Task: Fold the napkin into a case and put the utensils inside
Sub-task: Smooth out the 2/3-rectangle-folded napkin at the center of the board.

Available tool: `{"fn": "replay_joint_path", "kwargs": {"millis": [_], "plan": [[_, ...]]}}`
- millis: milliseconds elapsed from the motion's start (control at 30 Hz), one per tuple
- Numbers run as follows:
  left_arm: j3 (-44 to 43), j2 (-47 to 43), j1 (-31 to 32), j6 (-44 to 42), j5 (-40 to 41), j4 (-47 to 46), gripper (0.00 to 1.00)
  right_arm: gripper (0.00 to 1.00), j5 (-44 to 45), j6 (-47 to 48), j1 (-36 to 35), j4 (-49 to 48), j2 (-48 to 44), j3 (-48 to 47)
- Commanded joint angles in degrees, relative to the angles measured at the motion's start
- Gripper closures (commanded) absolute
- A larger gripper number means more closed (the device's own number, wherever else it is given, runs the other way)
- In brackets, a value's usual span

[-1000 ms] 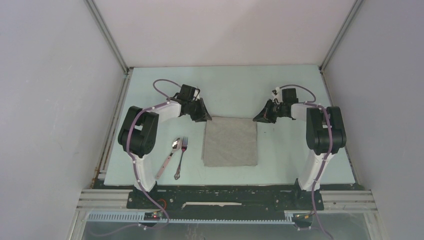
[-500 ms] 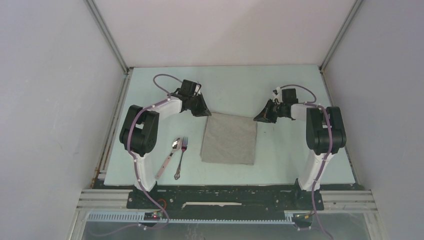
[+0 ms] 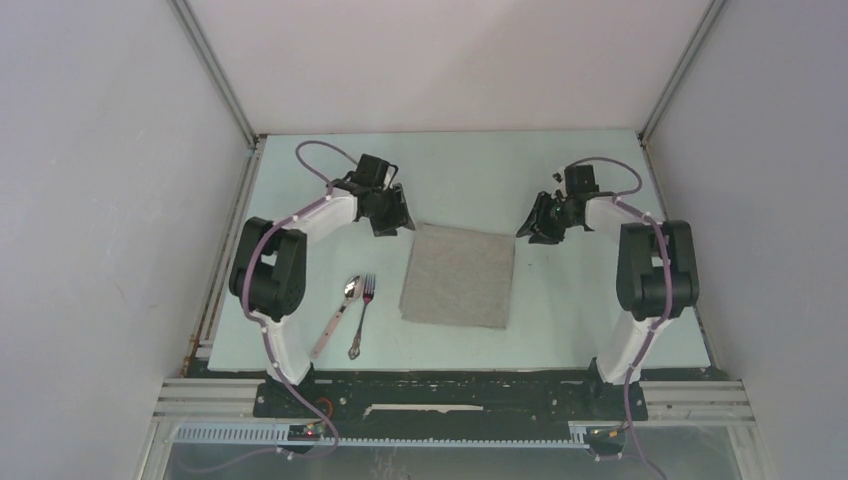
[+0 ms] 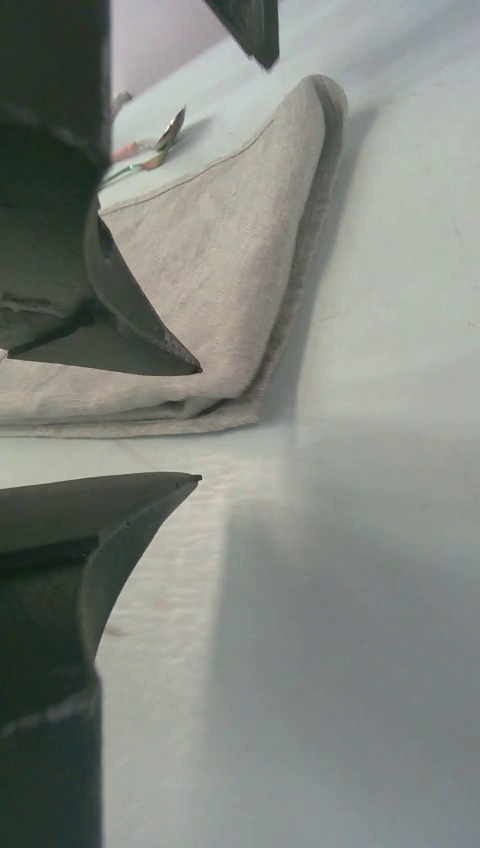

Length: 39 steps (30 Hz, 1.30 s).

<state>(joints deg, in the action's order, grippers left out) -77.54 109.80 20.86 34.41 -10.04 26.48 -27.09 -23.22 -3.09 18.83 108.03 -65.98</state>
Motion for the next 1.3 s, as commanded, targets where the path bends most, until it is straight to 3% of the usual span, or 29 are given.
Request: {"fn": "replay_joint_path", "kwargs": {"millis": [0, 100, 200, 300, 433, 567, 767, 900, 1067, 1267], "plan": [[1.5, -9.9, 0.2, 0.1, -1.9, -1.7, 0.5, 0.5, 8.7, 4.6, -1.4, 9.3, -11.3, -2.3], [3.9, -7.9, 1.1, 4.8, -10.3, -9.4, 0.62, 0.47, -5.0, 0.0, -1.8, 2.2, -12.6, 0.8], [3.4, -2.3, 1.2, 8.4, -14.8, -14.5, 0.73, 0.47, -19.5, -7.0, -2.0, -8.5, -8.0, 3.0], [2.0, 3.1, 0.3, 10.0, -15.7, -16.8, 0.77, 0.47, -24.5, -10.8, -1.6, -16.1, -2.8, 4.4], [-1.4, 10.0, -1.5, 10.2, -14.5, -16.0, 0.79, 0.47, -24.0, -11.3, -0.5, -17.6, 3.0, 4.6], [-1.3, 12.1, -3.0, 10.9, -12.8, -15.5, 0.79, 0.47, -14.5, -7.0, 0.6, -9.8, 2.5, 4.9], [-0.7, 5.8, -2.7, 9.4, -13.2, -13.7, 0.69, 0.46, -4.5, -1.6, -0.5, 0.2, -6.7, 2.6], [2.5, -1.6, -0.9, 10.3, -16.3, -14.0, 0.61, 0.45, -6.3, -0.6, -3.6, 4.6, -13.3, 1.9], [12.7, -8.5, 2.4, 10.8, -17.3, -17.5, 0.57, 0.45, -18.9, -8.8, -8.0, -7.9, -18.6, 14.2], [24.5, -7.6, 2.9, 9.6, -15.3, -20.8, 0.54, 0.45, -18.9, -11.6, -8.3, -18.2, -18.1, 29.7]]}}
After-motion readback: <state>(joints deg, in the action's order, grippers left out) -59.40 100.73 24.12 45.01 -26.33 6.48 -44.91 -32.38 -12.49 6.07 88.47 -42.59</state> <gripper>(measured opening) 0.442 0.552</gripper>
